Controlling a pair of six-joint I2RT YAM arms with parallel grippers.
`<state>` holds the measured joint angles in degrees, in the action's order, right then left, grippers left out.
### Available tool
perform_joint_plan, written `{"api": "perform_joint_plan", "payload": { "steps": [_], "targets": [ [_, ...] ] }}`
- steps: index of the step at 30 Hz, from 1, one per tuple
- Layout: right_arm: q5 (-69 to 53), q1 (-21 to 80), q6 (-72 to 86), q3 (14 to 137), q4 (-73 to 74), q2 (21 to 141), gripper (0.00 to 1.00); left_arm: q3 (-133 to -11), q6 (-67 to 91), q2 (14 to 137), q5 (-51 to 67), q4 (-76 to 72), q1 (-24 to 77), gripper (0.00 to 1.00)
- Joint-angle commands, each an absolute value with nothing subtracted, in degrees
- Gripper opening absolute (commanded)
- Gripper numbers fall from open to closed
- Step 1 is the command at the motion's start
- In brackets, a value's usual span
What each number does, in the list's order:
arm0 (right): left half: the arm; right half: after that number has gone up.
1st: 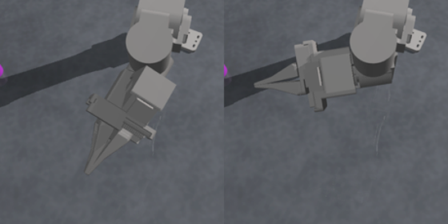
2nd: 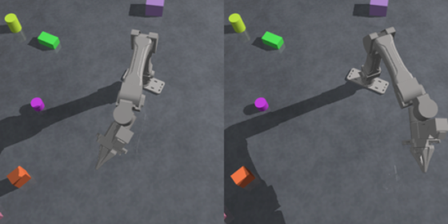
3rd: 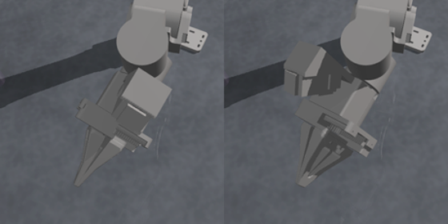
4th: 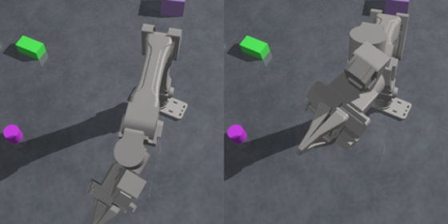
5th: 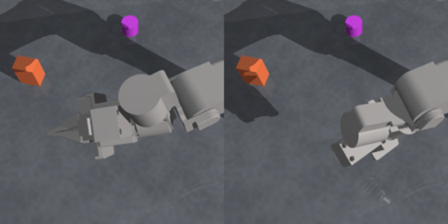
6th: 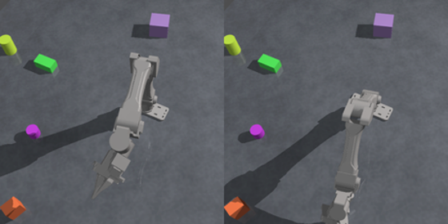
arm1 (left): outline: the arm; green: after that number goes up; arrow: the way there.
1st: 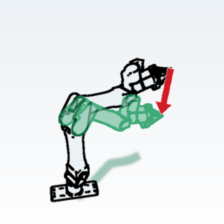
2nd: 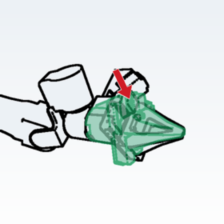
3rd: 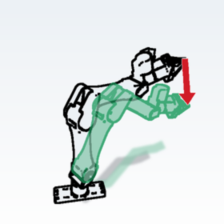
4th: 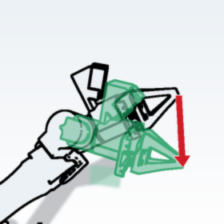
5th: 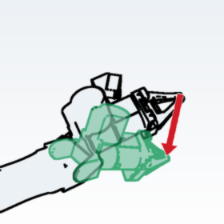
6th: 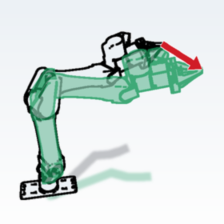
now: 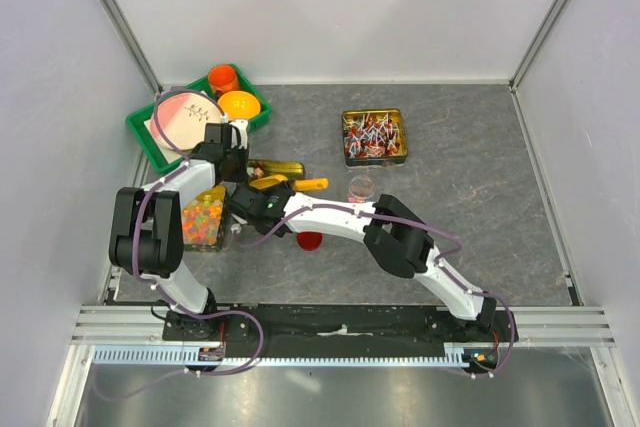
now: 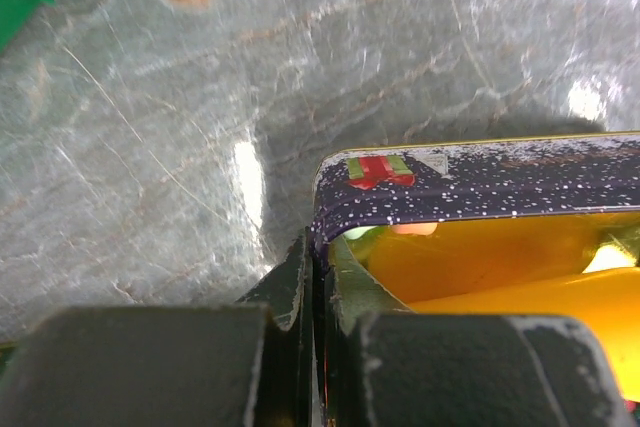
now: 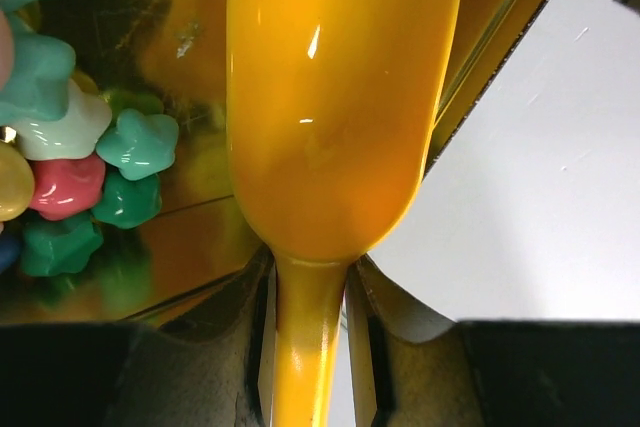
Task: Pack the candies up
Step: Scoop the fake candies from the storage box.
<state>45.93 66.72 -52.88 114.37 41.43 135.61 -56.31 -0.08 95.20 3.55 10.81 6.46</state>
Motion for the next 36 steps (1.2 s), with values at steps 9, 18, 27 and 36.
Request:
{"api": "perform_joint_plan", "payload": {
  "steps": [9,18,27,36],
  "targets": [
    [36.91,70.22,-51.33,105.12,41.13,129.12,0.0,-57.66,-0.79,94.13,4.31,6.15,6.24,0.02],
    [30.33,70.23,-50.01,104.94,41.92,129.11,0.0,-58.71,-0.53,95.27,3.25,7.29,6.33,0.01],
    [22.59,69.08,-45.88,110.47,41.84,133.77,0.0,-59.06,-0.53,95.54,3.25,7.82,6.24,0.02],
    [11.96,67.85,-40.96,112.06,46.4,134.03,0.0,-59.24,-0.53,95.8,3.34,8.0,6.24,0.02]
  ]
}}
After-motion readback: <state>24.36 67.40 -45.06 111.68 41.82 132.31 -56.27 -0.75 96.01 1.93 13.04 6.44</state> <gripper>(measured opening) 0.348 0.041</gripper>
